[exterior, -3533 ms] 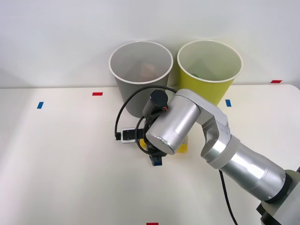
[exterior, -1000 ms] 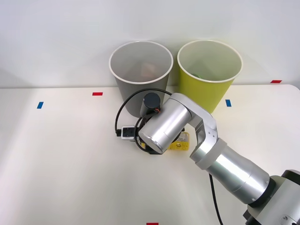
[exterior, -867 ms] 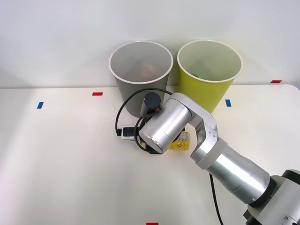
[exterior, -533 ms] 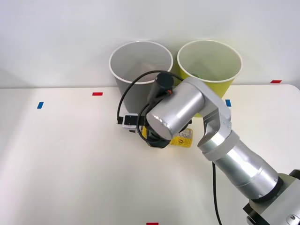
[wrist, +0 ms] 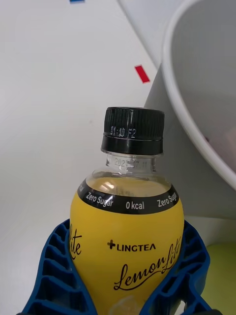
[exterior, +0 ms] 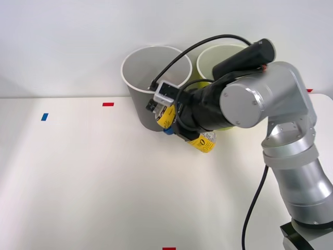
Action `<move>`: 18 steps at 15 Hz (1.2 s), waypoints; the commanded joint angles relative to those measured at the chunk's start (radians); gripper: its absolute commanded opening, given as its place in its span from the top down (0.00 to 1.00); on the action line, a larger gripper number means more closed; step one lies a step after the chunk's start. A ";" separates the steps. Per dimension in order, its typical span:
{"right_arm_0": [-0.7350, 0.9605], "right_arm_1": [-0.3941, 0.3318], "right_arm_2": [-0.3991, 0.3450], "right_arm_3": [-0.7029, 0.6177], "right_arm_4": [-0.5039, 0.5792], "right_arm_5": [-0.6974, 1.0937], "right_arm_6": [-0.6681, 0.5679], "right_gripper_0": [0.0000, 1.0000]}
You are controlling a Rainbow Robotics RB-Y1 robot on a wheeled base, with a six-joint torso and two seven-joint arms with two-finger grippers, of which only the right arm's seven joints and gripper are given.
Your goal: Put cans in the gray bin, plastic bottles in the light green bin
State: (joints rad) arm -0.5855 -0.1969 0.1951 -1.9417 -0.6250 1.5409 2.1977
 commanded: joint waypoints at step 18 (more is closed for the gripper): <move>0.039 -0.026 -0.464 -0.100 -0.473 -0.424 -0.228 1.00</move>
State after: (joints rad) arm -0.5460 -0.2249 -0.2680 -2.0430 -1.1149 1.1567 1.9760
